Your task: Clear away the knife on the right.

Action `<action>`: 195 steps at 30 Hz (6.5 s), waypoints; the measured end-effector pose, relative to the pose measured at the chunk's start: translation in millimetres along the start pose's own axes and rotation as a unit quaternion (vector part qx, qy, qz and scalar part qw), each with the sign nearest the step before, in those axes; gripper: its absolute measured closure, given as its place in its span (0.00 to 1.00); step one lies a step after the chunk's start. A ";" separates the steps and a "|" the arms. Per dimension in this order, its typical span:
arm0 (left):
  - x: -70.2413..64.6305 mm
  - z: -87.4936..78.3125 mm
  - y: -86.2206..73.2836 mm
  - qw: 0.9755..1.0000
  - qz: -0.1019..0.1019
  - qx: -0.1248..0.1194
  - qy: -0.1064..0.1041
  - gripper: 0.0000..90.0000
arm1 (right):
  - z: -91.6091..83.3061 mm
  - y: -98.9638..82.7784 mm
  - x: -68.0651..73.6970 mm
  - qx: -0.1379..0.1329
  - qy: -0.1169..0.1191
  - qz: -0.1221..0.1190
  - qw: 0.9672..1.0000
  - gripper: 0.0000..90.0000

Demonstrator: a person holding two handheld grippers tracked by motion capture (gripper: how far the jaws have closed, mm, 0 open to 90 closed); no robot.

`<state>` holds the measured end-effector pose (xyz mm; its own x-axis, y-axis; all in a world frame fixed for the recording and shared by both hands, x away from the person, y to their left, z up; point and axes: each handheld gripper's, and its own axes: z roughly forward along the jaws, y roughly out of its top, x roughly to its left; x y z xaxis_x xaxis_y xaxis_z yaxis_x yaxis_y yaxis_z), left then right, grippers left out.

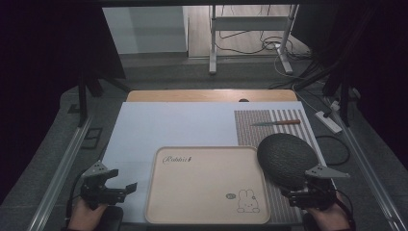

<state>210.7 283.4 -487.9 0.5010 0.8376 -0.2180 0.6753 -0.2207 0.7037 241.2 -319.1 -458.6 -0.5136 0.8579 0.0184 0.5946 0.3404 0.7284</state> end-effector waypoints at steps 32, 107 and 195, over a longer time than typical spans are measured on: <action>2.0 0.1 -0.4 1.000 -0.009 0.001 -0.002 0.05 | 5.0 2.7 1.9 0.023 0.027 -0.016 0.999 0.00; 4.8 0.7 -0.1 1.000 -0.021 0.005 -0.006 0.04 | 80.4 78.9 -64.1 0.021 0.022 -0.009 1.000 0.00; 6.6 0.4 -0.7 1.000 -0.027 0.004 -0.008 0.04 | 200.0 146.1 -191.6 0.096 -0.090 0.064 0.989 1.00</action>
<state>213.7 288.9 -490.1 0.4725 0.8400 -0.2667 0.7056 -0.1793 0.6855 550.2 -356.8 -492.7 -0.3176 0.9476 -0.0334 0.7632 0.2764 0.5840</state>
